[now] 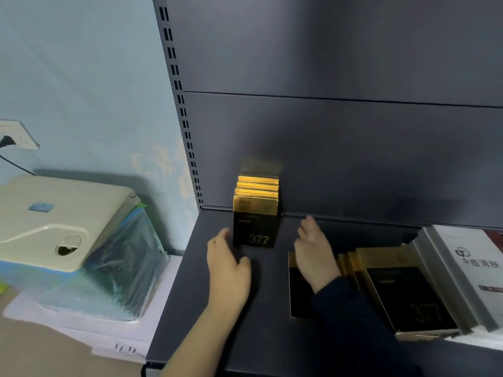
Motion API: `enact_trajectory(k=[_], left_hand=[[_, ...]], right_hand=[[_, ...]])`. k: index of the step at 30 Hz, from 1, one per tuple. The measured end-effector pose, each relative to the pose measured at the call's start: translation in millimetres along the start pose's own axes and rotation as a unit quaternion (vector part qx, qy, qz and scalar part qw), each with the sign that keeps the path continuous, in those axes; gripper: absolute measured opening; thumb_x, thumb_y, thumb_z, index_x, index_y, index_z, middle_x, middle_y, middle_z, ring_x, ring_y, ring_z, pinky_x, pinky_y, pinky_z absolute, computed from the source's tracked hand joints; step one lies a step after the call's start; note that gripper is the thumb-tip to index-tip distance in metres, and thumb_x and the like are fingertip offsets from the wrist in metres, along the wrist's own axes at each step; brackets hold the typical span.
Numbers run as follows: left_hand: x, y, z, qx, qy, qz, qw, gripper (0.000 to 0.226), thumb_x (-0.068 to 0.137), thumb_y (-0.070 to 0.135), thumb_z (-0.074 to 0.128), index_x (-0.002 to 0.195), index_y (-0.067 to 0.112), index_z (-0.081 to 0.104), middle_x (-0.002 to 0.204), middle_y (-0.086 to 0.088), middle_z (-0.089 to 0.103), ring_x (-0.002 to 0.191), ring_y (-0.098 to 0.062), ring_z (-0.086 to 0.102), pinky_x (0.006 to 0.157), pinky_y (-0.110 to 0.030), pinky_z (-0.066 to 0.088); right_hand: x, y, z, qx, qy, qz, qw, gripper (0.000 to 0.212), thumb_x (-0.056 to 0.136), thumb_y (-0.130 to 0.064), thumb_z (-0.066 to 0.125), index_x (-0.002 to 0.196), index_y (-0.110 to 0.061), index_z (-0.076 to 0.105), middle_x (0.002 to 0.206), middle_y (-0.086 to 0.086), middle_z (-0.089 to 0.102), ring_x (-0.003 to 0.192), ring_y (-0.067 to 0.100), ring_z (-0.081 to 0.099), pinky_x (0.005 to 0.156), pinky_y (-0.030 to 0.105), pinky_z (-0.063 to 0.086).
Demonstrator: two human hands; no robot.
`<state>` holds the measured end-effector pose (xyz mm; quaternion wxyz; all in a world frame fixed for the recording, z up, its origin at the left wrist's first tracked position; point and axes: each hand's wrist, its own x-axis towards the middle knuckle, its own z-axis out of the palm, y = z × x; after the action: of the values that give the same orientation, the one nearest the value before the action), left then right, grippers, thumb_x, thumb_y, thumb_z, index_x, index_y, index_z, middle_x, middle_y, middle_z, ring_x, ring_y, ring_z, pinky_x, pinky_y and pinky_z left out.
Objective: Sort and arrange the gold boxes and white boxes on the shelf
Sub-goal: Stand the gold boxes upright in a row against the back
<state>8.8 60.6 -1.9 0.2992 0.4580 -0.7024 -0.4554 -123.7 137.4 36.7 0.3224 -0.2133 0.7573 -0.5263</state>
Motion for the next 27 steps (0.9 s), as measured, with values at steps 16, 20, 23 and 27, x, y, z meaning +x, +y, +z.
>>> enact_trajectory(k=[16, 20, 23, 27], left_hand=[[-37, 2, 61, 0.272, -0.209, 0.036, 0.939, 0.074, 0.081, 0.055, 0.066, 0.142, 0.024, 0.04, 0.163, 0.002, 0.012, 0.15, -0.02, 0.009, 0.119, -0.038, 0.014], [-55, 4, 60, 0.153, -0.219, 0.003, 0.964, 0.062, 0.085, 0.033, 0.07, 0.138, 0.022, 0.041, 0.152, 0.004, 0.035, 0.144, -0.016, 0.028, 0.117, -0.032, 0.026], [-80, 12, 67, -0.069, -0.232, -0.054, 0.969, 0.044, 0.084, 0.016, 0.073, 0.116, 0.033, 0.047, 0.116, 0.014, 0.063, 0.108, -0.001, 0.062, 0.088, -0.018, 0.052], [-73, 9, 59, -0.236, -0.184, -0.119, 0.947, 0.05, 0.088, -0.001, 0.064, 0.126, 0.026, 0.048, 0.101, 0.002, 0.071, 0.091, -0.009, 0.069, 0.074, -0.021, 0.055]], right_hand=[[-31, 17, -51, 0.054, 0.085, -0.034, 0.994, 0.053, 0.092, 0.012, 0.037, 0.141, -0.01, 0.041, 0.144, 0.005, 0.047, 0.131, 0.014, 0.044, 0.105, 0.026, 0.034], [-41, 24, -41, -0.014, 0.037, -0.03, 0.999, 0.056, 0.092, 0.004, 0.041, 0.141, -0.022, 0.038, 0.144, -0.004, 0.044, 0.128, 0.007, 0.038, 0.104, 0.025, 0.029], [-51, 27, -31, -0.03, 0.012, -0.027, 0.999, 0.056, 0.094, 0.0, 0.044, 0.142, -0.027, 0.036, 0.146, -0.009, 0.04, 0.129, 0.006, 0.035, 0.105, 0.027, 0.029], [-55, 22, -32, -0.075, 0.022, -0.058, 0.995, 0.057, 0.094, -0.007, 0.048, 0.146, -0.025, 0.032, 0.148, -0.007, 0.036, 0.131, 0.007, 0.033, 0.106, 0.025, 0.027]])
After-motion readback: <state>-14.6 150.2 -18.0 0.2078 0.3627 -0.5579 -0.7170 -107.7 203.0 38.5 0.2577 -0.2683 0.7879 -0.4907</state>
